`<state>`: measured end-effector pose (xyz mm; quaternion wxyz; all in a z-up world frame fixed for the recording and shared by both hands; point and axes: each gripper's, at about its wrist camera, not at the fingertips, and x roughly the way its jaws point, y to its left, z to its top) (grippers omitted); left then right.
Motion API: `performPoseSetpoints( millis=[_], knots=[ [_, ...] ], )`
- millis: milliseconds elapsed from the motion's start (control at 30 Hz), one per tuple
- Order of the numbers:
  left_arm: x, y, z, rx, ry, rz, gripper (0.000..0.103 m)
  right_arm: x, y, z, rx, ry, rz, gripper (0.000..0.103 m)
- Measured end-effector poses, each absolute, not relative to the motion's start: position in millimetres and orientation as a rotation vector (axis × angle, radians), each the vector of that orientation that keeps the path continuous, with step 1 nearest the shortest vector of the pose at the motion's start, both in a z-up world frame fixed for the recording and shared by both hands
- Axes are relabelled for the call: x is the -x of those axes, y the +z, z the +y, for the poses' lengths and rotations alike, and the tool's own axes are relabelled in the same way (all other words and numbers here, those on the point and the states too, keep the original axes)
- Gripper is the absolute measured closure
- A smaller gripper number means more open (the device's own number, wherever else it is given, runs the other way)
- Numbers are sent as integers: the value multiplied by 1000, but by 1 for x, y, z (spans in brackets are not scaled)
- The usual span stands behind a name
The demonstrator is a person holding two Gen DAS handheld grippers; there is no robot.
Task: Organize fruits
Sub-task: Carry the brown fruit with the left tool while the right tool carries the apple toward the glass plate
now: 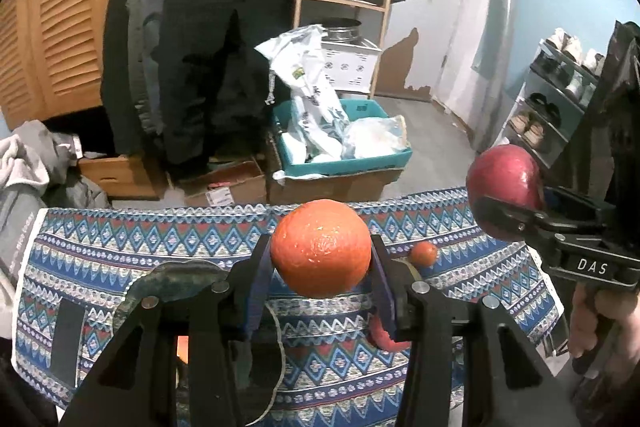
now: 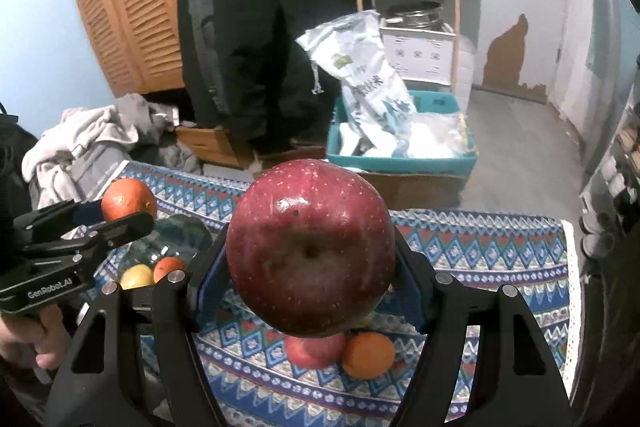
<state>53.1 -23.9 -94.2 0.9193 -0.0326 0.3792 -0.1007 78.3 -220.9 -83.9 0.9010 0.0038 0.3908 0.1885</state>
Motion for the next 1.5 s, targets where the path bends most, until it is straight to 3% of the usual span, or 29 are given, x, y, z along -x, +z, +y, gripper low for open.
performPoseSetpoints(
  millis=[833,1500],
  knots=[
    [-63,-130,99,195,8,851,56,-127,-113,-98,12,588,913,31],
    [-69,-197,170,261,121,984,56,-144,-168,1,92,713,1050,31]
  ],
)
